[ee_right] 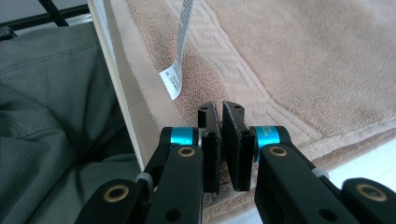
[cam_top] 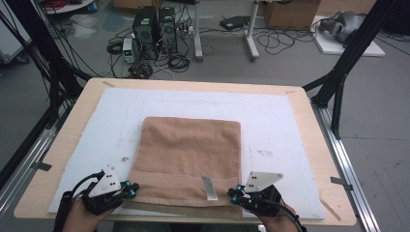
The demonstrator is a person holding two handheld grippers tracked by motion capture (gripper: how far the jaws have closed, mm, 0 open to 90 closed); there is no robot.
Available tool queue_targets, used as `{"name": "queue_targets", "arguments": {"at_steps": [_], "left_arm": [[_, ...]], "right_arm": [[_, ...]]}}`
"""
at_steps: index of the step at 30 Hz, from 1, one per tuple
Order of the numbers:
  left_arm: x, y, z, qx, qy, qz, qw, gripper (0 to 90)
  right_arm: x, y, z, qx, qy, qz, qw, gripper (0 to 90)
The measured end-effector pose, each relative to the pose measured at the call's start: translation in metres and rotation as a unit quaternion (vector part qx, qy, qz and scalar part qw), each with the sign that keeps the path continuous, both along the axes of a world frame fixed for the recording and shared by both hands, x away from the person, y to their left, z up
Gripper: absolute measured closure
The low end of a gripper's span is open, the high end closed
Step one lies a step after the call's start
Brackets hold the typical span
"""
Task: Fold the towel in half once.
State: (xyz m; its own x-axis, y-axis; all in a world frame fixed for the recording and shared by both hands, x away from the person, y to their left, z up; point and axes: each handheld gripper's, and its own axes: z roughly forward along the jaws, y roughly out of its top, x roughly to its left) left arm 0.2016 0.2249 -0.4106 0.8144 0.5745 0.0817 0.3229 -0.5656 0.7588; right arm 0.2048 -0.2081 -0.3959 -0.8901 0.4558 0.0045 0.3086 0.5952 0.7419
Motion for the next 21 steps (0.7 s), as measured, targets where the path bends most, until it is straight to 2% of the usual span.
{"name": "queue_targets", "arguments": {"at_steps": [7,9,13,16,21], "left_arm": [[0.0,0.0,-0.011,0.004,0.013,-0.002,0.9999,86.9],[0.0,0.0,-0.012,0.003,0.013,-0.002,0.9999,86.1],[0.002,0.004,-0.007,-0.008,0.013,-0.003,0.9999,76.9],[0.004,0.004,-0.008,-0.006,0.018,-0.007,0.9998,73.4],[0.004,0.002,-0.019,0.005,0.04,-0.022,0.999,73.1]], "right_arm": [[0.001,0.003,-0.015,-0.018,0.018,0.008,0.9996,84.9],[0.004,0.002,-0.018,-0.013,0.031,0.01,0.9994,76.7],[0.009,-0.003,-0.014,0.004,0.033,-0.001,0.9995,71.7],[0.015,-0.002,-0.015,0.006,0.035,-0.003,0.9994,68.6],[0.017,0.013,-0.025,-0.003,0.044,0.024,0.9988,67.4]]}}
